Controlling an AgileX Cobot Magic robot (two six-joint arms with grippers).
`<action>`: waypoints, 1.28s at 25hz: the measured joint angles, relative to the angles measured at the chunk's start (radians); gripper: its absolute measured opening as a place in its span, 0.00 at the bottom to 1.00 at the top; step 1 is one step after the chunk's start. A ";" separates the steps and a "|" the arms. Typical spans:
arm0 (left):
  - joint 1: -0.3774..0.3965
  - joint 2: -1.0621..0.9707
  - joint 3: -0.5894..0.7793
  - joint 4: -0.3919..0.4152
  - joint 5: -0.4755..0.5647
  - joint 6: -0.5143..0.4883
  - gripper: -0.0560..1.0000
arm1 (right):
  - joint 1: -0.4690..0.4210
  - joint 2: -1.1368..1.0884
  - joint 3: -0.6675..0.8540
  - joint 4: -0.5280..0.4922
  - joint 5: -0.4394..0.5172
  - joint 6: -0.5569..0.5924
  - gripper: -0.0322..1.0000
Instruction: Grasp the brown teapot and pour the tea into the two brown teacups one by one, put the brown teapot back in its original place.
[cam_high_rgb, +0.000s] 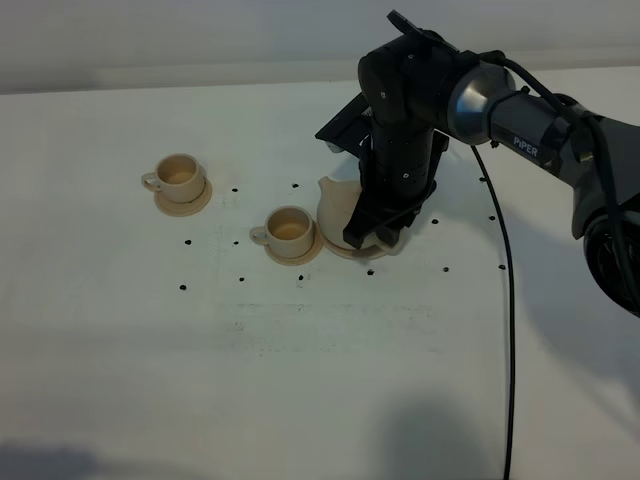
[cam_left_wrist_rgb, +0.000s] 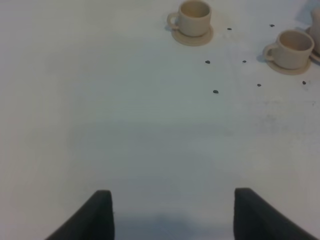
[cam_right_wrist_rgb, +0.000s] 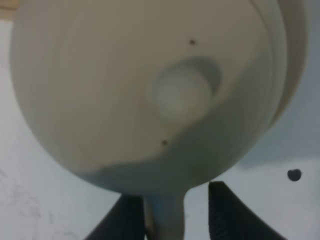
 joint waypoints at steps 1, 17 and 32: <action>0.000 0.000 0.000 0.000 0.000 0.000 0.52 | 0.000 -0.001 0.000 -0.001 0.000 -0.006 0.32; 0.000 0.000 0.000 0.000 0.000 0.000 0.52 | 0.000 -0.002 -0.001 -0.013 0.001 -0.080 0.24; 0.000 0.000 0.000 0.000 0.000 0.000 0.52 | -0.001 -0.002 -0.001 0.022 0.007 -0.087 0.12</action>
